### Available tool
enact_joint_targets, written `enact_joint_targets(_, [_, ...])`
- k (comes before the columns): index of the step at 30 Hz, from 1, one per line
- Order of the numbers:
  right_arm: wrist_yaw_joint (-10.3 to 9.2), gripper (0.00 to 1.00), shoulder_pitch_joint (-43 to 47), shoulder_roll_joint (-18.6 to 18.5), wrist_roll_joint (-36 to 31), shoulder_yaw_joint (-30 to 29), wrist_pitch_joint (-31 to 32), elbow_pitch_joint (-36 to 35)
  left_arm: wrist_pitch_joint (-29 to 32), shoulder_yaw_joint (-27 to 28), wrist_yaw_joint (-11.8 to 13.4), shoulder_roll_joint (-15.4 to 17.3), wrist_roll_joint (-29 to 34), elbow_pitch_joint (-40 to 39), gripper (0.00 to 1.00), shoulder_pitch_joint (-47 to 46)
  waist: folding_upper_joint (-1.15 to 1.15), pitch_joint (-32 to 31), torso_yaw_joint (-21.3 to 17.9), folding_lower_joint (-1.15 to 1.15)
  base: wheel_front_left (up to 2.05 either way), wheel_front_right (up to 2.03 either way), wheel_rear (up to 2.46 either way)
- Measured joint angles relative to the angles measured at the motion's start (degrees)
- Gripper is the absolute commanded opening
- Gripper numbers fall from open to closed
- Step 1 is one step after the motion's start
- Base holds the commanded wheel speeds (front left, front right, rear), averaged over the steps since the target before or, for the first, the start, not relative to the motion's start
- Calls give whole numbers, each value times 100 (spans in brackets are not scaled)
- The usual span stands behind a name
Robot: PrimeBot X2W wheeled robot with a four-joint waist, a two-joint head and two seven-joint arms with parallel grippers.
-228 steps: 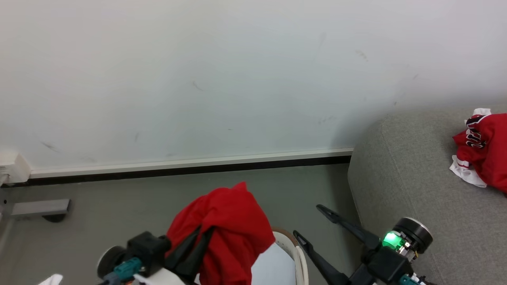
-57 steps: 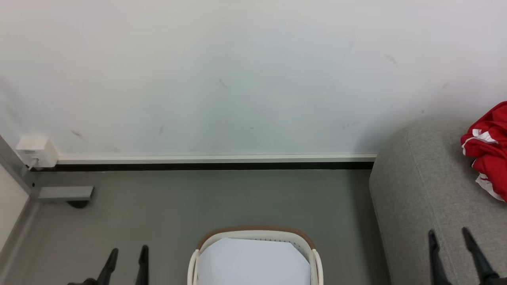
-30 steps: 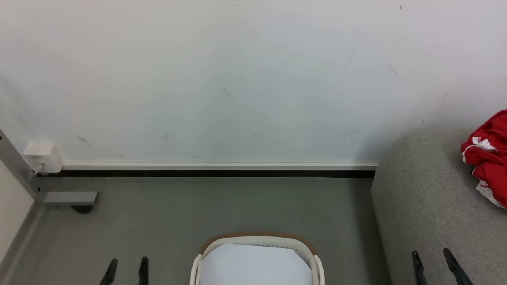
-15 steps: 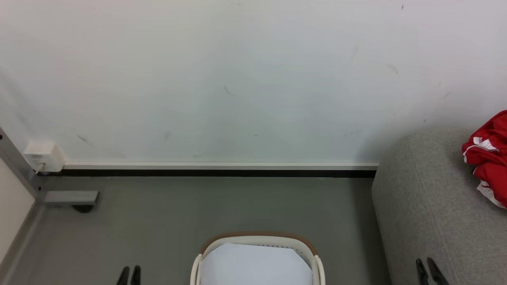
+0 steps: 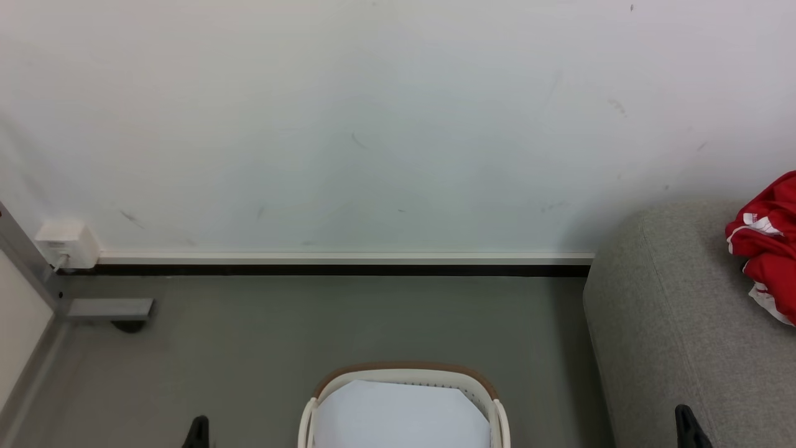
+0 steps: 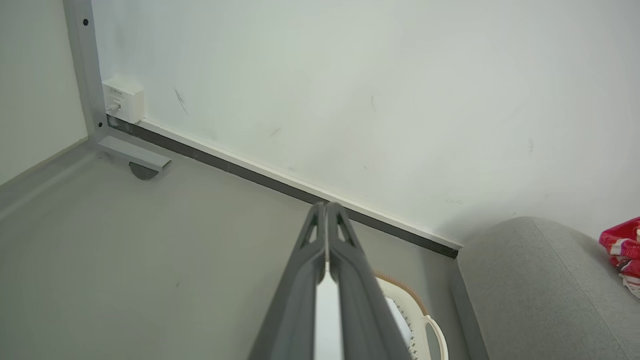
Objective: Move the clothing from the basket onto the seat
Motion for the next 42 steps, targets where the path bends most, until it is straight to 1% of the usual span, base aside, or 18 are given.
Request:
enact_joint_targets(19, [0, 0, -313, -2, 1812, -111, 453, -5, 413, 55, -45, -9, -1755, -5, 0, -275, 0, 45, -24, 0, 0, 0, 0])
enact_joint_targets(33, [0, 0, -465, -4, 2936, -204, 747, -10, 708, 112, -54, -12, -2840, -3, 0, -478, 0, 78, -42, 0, 0, 0, 0])
enact_joint_targets(42, [0, 0, -568, -7, 3567, -245, 906, -13, 861, 142, -56, -13, -3426, 0, 0, -584, 0, 100, -54, 0, 0, 0, 0])
